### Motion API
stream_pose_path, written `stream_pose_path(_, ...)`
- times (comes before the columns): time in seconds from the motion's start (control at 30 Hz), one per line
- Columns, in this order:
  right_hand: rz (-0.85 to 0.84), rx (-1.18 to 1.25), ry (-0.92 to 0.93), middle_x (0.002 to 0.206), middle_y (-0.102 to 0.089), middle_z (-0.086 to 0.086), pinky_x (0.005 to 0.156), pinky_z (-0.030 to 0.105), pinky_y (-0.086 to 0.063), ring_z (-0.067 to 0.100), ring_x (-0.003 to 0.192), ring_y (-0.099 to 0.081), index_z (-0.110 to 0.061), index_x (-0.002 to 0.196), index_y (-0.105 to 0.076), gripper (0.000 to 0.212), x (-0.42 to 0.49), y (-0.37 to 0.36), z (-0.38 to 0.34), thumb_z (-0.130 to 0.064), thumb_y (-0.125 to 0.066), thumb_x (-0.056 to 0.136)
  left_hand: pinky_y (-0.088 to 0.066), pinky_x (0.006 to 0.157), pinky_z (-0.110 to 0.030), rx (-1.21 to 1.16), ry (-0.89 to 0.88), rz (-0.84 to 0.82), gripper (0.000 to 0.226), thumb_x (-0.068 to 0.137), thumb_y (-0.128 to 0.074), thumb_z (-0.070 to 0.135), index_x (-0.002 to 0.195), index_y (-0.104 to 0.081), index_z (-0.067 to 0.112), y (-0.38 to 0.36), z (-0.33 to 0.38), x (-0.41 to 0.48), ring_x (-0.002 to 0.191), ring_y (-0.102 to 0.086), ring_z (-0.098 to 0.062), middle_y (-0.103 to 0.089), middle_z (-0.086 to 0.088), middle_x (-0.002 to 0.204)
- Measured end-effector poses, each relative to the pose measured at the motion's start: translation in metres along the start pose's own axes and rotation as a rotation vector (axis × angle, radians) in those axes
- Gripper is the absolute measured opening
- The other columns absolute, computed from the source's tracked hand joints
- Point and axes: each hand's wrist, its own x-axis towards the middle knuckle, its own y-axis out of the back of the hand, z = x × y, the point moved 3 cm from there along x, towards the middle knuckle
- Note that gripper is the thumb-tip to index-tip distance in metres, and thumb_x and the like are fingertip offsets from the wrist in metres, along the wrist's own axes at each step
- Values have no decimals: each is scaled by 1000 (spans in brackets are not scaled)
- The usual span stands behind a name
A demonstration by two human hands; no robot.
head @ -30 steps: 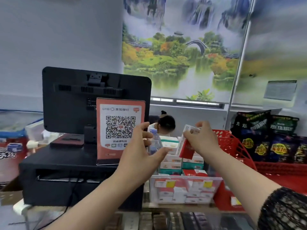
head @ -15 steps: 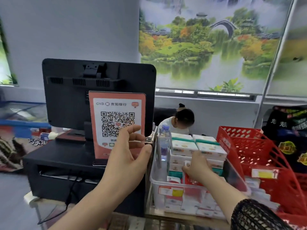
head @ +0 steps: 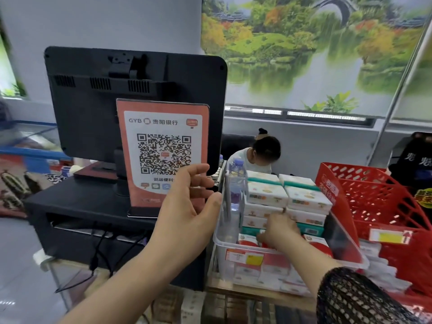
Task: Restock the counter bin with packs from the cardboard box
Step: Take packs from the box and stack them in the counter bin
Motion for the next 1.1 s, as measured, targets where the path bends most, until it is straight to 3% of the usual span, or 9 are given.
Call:
stream_pose_path(0.17,-54,26,24,117,-60,4,83,32,-54,23,102,-59,-18,118,-56,47,0,-1,2,-41,-71,80,-50,75,-13,-16,5,-9,39,87,-62,13,114,-48,38,-2,-5,2,87,-59,-2,-60,14,96)
stream_pose_path(0.33,-65,47,-4,114,-60,3,73,29,-48,20,92,-55,-17,117,-56,51,-5,7,2,-53,-66,81,-48,72,-10,-13,-4,-31,39,88,-62,12,116,-47,35,-6,-3,6,83,-57,0,-60,10,98)
stream_pose_path(0.5,32,133,-13,106,-58,6,65,30,-43,22,87,-53,-11,116,-55,61,-21,36,-2,-63,-56,83,-46,70,-6,-2,-27,-53,39,89,-61,13,114,-44,37,-10,4,11,84,-56,5,-58,11,98)
stream_pose_path(0.57,69,283,-10,102,-58,5,61,28,-42,19,83,-54,-12,113,-54,59,-30,54,-9,-64,-53,84,-46,69,-6,-9,-23,-44,38,89,-62,13,116,-44,34,-11,5,13,82,-56,7,-58,11,97)
stream_pose_path(0.63,24,708,-40,97,-60,4,57,27,-47,16,78,-57,-11,110,-55,55,-42,69,-19,-60,-55,86,-46,67,-7,-30,-15,-32,38,89,-61,13,118,-44,31,-10,7,16,80,-55,8,-59,9,98)
stream_pose_path(0.7,-89,1252,-29,91,-61,3,77,33,-57,16,81,-58,-9,104,-59,47,-58,84,-34,-53,-56,89,-50,68,-16,-53,-4,-25,39,89,-61,16,121,-44,30,-8,9,18,81,-57,2,-59,8,100)
stream_pose_path(0.8,-100,1667,153,111,-64,5,95,39,-48,18,104,-59,-11,115,-60,45,-85,109,-54,-50,-46,95,-55,77,-33,-80,7,-4,40,89,-61,18,125,-44,25,-2,14,19,88,-59,-8,-59,5,106)
stream_pose_path(0.9,-56,1747,258,133,-55,5,105,44,-40,22,124,-50,-16,132,-50,51,-112,117,-65,-51,-37,98,-54,88,-37,-117,21,-16,42,91,-60,20,130,-43,22,5,19,20,93,-59,-8,-59,4,109)
stream_pose_path(1.1,55,1729,287,142,-46,3,106,43,-34,19,130,-43,-22,139,-44,51,-160,100,-67,-50,-31,98,-54,91,-39,-221,126,-58,41,95,-54,27,135,-44,24,10,14,5,104,-61,-13,-59,1,114)
